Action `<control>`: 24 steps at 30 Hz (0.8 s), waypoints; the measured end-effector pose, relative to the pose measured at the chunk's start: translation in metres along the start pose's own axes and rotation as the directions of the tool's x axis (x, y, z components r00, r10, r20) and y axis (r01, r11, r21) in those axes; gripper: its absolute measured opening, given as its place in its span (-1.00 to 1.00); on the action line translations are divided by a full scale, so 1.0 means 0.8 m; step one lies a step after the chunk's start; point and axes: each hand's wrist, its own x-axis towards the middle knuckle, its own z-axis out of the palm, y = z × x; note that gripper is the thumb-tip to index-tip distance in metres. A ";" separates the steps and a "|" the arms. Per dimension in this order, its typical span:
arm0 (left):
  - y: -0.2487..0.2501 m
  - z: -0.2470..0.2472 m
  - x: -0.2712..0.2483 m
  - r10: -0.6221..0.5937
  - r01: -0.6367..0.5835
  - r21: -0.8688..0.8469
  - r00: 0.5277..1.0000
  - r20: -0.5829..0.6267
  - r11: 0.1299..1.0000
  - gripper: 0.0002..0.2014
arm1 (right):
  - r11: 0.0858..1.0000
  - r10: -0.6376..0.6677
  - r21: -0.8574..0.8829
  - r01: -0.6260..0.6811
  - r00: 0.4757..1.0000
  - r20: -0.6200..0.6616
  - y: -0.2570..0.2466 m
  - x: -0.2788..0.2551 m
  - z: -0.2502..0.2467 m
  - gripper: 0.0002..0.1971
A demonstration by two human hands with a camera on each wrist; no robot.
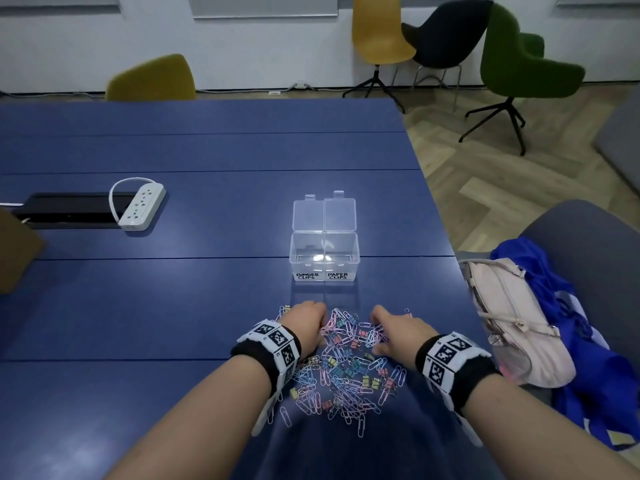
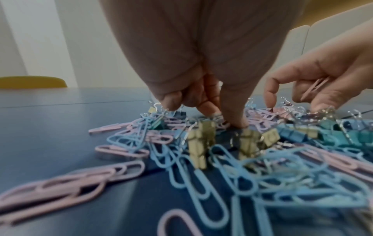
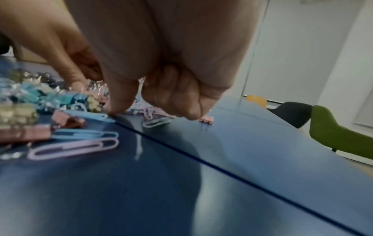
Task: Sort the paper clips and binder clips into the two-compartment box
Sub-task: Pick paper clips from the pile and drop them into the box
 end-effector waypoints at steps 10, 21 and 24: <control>0.000 0.003 -0.009 -0.035 0.034 -0.065 0.999 -0.015 0.997 -0.92 | 0.988 -0.010 -0.151 0.010 1.000 0.002 -0.027 0.009 0.023 -0.76; -0.043 -0.011 -0.050 -0.306 0.183 -0.908 0.950 0.064 0.378 -0.75 | 0.314 0.207 0.948 -0.045 0.978 -0.022 0.002 -0.020 0.029 -0.70; -0.044 -0.009 -0.057 -0.295 0.177 -0.984 0.939 0.179 -0.031 -0.74 | 0.182 0.227 0.982 -0.040 0.974 -0.003 0.006 -0.025 0.037 -0.69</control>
